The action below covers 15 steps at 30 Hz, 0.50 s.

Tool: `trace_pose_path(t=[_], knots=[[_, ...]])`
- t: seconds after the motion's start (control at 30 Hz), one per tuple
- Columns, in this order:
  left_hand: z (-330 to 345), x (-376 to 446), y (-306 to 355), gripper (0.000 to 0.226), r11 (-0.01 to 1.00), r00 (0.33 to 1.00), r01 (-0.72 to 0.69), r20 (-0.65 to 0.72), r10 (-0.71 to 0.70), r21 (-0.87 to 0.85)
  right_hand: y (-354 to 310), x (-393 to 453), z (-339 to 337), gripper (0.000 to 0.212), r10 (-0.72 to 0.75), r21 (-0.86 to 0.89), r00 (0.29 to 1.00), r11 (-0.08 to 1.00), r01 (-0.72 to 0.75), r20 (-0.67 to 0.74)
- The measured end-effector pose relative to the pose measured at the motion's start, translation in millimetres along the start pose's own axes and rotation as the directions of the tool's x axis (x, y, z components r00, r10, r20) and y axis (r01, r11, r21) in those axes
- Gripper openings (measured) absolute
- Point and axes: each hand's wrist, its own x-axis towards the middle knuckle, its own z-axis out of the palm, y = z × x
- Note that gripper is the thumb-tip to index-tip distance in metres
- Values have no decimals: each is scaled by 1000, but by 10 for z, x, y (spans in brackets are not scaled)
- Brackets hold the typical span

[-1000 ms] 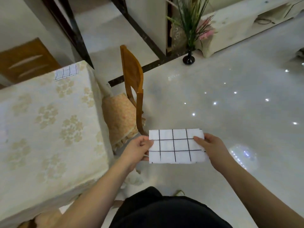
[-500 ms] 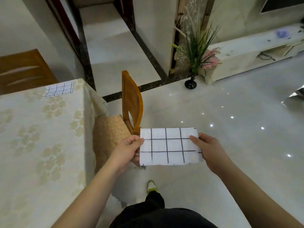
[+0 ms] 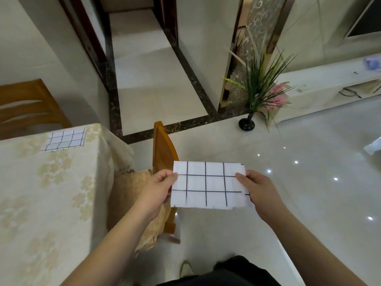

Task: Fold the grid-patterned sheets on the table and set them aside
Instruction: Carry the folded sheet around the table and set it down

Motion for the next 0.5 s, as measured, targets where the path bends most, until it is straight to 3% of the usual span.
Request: trace_pose_path(t=[0.5], knots=[[819, 1523, 961, 13, 999, 979, 32, -199, -40, -44, -799, 2349, -478, 10, 21, -46, 966, 999, -9, 258]])
